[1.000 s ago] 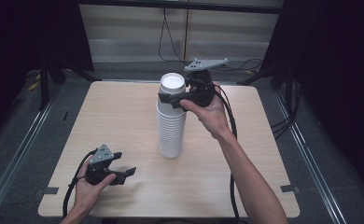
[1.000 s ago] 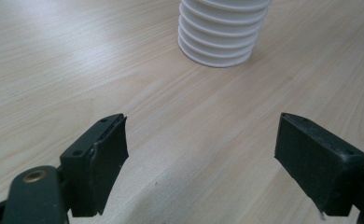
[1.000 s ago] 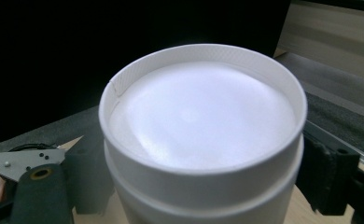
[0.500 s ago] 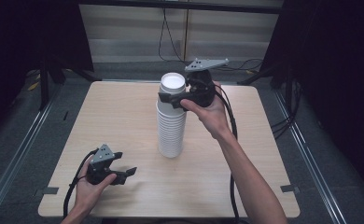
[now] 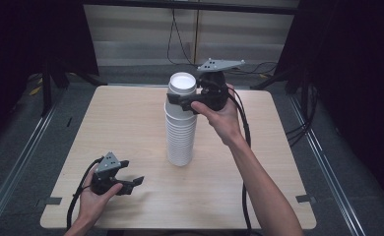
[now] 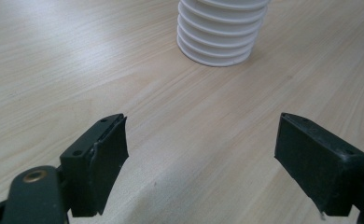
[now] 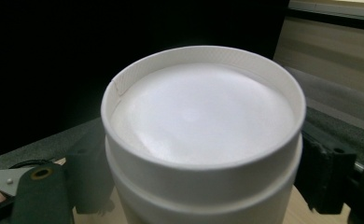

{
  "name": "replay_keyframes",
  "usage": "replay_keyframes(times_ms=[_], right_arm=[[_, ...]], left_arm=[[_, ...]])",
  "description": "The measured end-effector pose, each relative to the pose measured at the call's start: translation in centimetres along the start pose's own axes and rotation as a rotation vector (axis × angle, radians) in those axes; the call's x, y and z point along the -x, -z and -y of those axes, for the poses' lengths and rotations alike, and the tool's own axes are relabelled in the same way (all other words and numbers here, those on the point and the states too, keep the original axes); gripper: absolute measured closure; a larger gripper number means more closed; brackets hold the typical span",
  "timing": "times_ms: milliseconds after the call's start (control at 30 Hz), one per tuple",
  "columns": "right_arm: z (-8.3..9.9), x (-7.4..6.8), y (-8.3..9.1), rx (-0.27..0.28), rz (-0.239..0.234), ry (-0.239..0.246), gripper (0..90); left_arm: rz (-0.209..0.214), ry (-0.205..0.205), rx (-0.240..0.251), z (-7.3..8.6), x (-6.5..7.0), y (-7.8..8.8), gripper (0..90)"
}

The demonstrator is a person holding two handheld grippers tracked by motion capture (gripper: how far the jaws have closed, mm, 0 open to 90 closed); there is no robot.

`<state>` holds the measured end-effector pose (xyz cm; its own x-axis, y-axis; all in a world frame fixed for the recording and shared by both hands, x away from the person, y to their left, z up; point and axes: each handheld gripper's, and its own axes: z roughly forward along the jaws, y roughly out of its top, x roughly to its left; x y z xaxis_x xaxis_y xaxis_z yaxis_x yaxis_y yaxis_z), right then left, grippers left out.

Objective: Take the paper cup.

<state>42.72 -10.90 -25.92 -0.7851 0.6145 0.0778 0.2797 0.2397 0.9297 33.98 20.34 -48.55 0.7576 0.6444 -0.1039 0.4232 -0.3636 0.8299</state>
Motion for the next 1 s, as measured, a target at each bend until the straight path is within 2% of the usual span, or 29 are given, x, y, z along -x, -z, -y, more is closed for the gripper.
replay_keyframes(times_ms=[133, 167, 333, 533, 867, 1000], right_arm=[[0.0, 0.0, 0.2, 0.022, -0.002, -0.006, 19.6], [-0.1, 0.1, 0.3, 0.035, -0.004, -0.009, 19.7], [-0.2, 0.0, 0.7, 0.058, -0.006, -0.007, 19.7], [-0.4, 0.2, 1.0, 0.097, -0.018, -0.015, 19.8], [-1.0, 0.0, 1.5, 0.117, -0.029, -0.001, 19.8], [-1.1, 0.1, 1.7, 0.147, -0.034, -0.011, 20.0]], left_arm=[[0.003, 0.005, -0.002, 0.0, 0.1, -0.1, 16.9], [0.017, 0.027, 0.01, 0.0, -0.1, -0.1, 16.9], [0.01, 0.034, 0.013, 0.1, -0.3, 0.0, 16.9], [0.011, 0.034, 0.013, 0.1, -0.3, 0.0, 16.9], [0.008, 0.033, 0.012, 0.1, -0.3, 0.0, 16.9], [0.003, 0.03, 0.008, 0.1, -0.4, 0.1, 16.9]])
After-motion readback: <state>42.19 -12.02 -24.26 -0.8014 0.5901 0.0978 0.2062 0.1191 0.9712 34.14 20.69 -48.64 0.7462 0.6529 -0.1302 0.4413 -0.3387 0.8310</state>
